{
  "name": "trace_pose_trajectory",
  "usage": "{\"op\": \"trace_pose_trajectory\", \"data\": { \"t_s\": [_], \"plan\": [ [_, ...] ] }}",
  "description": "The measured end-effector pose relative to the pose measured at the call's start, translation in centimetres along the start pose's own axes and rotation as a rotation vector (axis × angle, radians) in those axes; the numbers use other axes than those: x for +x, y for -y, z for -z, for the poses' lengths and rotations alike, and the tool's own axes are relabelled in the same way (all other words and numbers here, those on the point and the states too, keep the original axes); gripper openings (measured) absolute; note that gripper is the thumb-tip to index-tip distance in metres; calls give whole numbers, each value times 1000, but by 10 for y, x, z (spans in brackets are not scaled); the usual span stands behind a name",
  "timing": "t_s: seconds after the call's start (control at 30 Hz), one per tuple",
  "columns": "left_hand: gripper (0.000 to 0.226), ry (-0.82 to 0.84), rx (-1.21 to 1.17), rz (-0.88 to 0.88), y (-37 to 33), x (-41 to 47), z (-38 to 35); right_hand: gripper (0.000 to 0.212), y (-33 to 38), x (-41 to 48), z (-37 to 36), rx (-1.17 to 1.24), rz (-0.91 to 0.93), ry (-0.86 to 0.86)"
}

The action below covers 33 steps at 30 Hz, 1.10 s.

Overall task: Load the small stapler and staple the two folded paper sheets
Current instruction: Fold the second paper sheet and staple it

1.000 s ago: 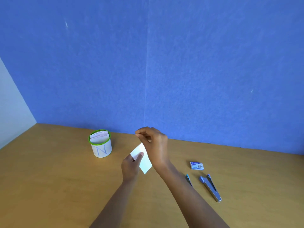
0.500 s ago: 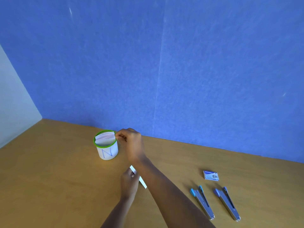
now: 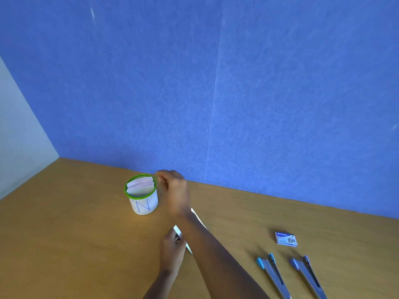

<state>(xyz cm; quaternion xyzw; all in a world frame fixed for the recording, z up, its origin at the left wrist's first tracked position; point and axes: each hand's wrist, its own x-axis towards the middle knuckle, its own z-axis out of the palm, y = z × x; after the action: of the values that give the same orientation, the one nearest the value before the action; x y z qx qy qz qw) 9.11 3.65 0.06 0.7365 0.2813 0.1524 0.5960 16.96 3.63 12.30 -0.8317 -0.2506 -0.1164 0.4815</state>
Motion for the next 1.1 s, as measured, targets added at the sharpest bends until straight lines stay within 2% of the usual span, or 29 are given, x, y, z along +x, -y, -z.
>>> {"op": "trace_pose_trajectory", "data": {
  "t_s": [0.1,0.17,0.23,0.43,0.6,0.73,0.8,0.93,1.1],
  "plan": [
    [45,-29,-3,-16,-6,-2,-2,19,-14,-15,32,46,4,-170],
    [31,-39,-27,-20,-11,-3,-1,18,-31,-29,57,28,-27,-227],
    [28,-60,-56,-18,-15,-4,0,16,-52,-48,82,-25,-84,-268],
    [23,-126,-190,190,-27,-9,-1,20,-112,-133,156,-439,-243,-375],
    [18,-128,-352,252,-38,-13,1,37,-145,-195,197,-700,-417,-349],
    [19,-126,-419,266,-46,-18,4,39,-160,-227,210,-664,-574,-269],
    [23,-103,-465,248,-51,-22,7,37,-164,-235,213,-647,-578,-241],
    [16,-76,-515,252,-65,-28,9,30,-162,-238,217,-585,-535,-256],
    [17,-23,-555,244,-84,-33,8,36,-156,-232,222,-487,-576,-286]
  ]
}}
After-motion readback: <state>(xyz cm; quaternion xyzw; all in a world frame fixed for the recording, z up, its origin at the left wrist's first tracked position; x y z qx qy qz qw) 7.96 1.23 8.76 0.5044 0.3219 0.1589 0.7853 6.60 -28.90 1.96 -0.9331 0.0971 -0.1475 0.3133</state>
